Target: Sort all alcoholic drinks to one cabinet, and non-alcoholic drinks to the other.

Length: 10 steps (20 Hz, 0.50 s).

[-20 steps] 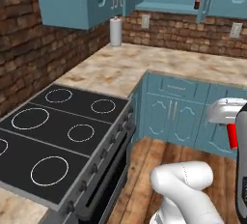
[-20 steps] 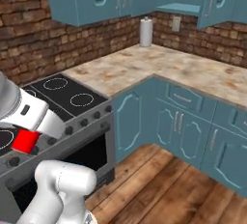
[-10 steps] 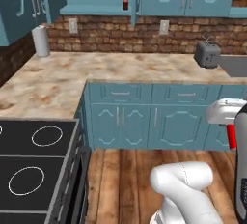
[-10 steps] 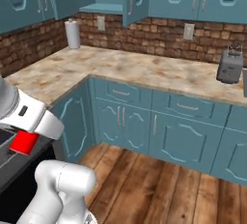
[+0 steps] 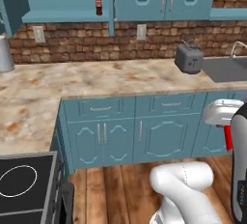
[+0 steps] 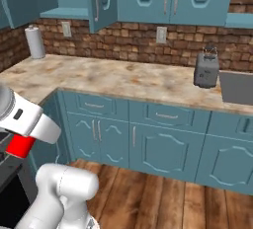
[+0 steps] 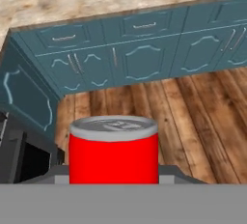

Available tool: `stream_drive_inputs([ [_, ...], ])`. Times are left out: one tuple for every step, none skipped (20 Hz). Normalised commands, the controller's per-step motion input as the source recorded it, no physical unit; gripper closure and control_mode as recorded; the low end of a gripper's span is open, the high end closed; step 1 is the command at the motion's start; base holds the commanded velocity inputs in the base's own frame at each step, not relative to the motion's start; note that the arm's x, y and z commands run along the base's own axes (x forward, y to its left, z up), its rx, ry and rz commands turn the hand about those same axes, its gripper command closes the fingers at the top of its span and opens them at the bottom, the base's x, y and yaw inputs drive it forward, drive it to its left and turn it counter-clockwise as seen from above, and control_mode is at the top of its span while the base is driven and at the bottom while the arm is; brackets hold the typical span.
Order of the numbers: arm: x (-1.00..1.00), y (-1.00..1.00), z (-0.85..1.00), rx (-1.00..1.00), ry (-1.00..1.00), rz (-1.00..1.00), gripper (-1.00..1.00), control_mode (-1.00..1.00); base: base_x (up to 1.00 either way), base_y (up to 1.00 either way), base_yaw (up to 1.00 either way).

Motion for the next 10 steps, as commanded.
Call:
stream_drive_inputs([
  [0.00,0.00,0.00,0.00,0.00,0.00,1.00,1.00,0.64,0.27,-0.18],
  [0.00,0.00,0.00,0.00,0.00,0.00,1.00,1.00,0.66,0.31,-0.14],
  [0.00,0.00,0.00,0.00,0.00,0.00,1.00,1.00,0.66,0.32,-0.10],
  [0.00,0.00,0.00,0.00,0.00,0.00,1.00,1.00,0.70,0.31,-0.07],
  [0.00,0.00,0.00,0.00,0.00,0.00,1.00,1.00,0.71,0.30,-0.04],
  [0.00,0.00,0.00,0.00,0.00,0.00,1.00,1.00,0.74,0.26,-0.02],
  [0.00,0.00,0.00,0.00,0.00,0.00,1.00,1.00,0.76,0.25,0.00],
  [0.00,0.00,0.00,0.00,0.00,0.00,1.00,1.00,0.77,0.24,0.00],
  [0.00,0.00,0.00,0.00,0.00,0.00,1.00,1.00,0.74,0.24,0.00],
  [0.00,0.00,0.00,0.00,0.00,0.00,1.00,1.00,0.70,0.27,0.00],
])
